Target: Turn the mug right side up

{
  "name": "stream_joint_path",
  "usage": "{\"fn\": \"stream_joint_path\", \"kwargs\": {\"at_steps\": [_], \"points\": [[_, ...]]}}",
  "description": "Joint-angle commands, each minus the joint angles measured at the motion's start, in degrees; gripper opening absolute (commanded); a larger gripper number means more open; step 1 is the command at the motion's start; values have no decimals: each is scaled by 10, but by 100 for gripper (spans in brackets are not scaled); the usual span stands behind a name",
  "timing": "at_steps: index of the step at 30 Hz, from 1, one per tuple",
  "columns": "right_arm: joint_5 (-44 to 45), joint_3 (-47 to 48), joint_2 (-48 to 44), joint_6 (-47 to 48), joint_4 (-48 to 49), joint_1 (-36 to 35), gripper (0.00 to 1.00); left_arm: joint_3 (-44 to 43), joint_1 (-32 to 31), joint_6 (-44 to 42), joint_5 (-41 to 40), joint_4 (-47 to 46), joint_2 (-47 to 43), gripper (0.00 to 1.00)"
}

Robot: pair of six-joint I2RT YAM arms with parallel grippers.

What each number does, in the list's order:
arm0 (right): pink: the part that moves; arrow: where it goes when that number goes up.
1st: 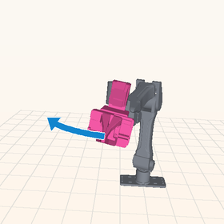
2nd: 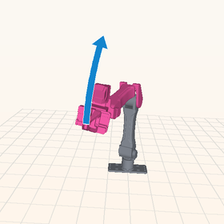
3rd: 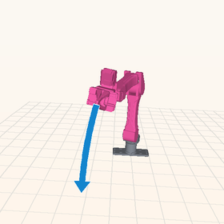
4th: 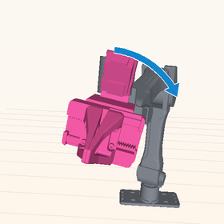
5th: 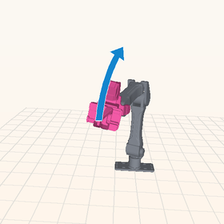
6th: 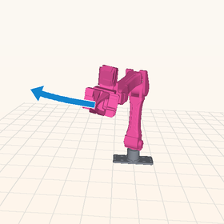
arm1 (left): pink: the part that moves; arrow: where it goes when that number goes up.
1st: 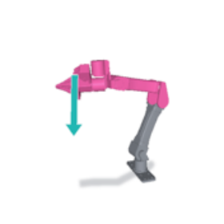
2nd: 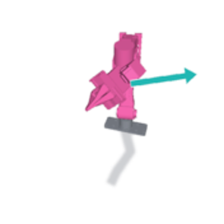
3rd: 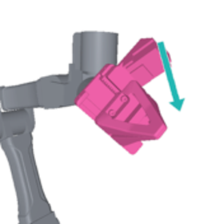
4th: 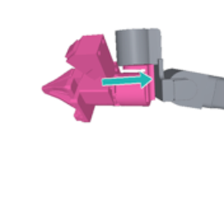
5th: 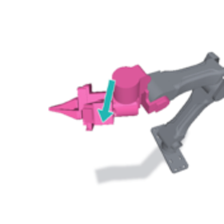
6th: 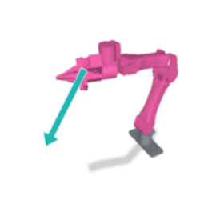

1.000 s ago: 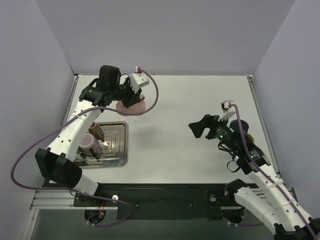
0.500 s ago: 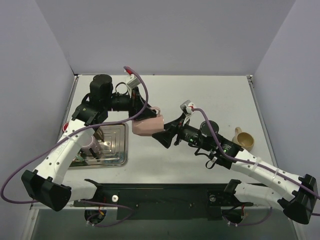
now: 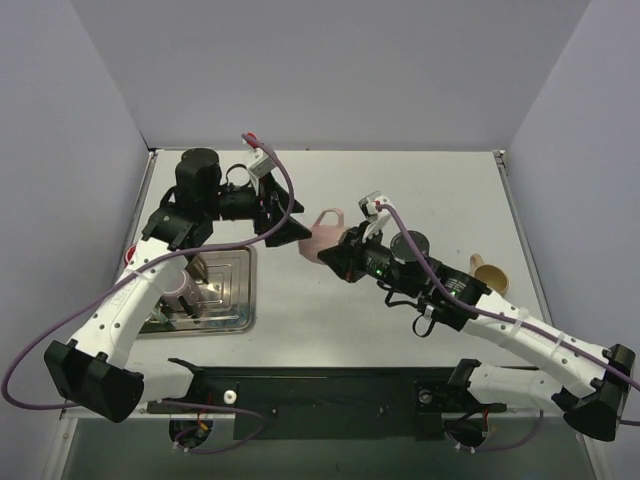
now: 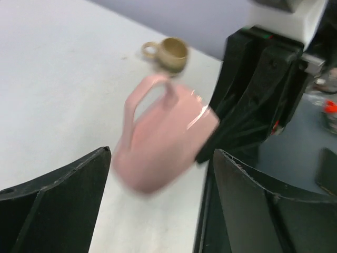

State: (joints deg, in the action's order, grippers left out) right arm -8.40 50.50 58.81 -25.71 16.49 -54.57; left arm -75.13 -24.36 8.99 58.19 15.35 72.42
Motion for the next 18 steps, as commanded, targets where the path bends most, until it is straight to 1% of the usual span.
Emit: {"fn": "stream_joint_path", "kwargs": {"at_steps": [1,2,3,4,5,6,7,9,12,14,15,18], "points": [[251,96,19,51,-352,73,0,-67,41,-203,-223,194,3,89],[249,100,33,52,-378,114,0,-73,41,-233,-263,233,6,89],[246,94,42,57,-413,132,0,-72,41,-297,-328,246,12,90],[230,80,57,58,-424,170,0,-64,42,-332,-358,272,15,90],[217,73,63,64,-438,187,0,-57,42,-379,-410,281,18,90],[188,59,76,65,-443,224,0,-40,42,-399,-441,291,18,90],[174,52,82,70,-447,254,0,-32,42,-439,-478,304,21,90],[154,24,97,79,-442,292,0,0,42,-486,-544,311,20,91],[154,14,132,88,-442,323,0,48,44,-545,-597,333,18,91],[143,10,154,98,-437,339,0,71,48,-599,-607,362,12,91],[139,8,159,100,-432,347,0,77,48,-607,-605,380,11,91],[131,7,187,105,-418,360,0,110,48,-629,-614,395,9,91]]}}
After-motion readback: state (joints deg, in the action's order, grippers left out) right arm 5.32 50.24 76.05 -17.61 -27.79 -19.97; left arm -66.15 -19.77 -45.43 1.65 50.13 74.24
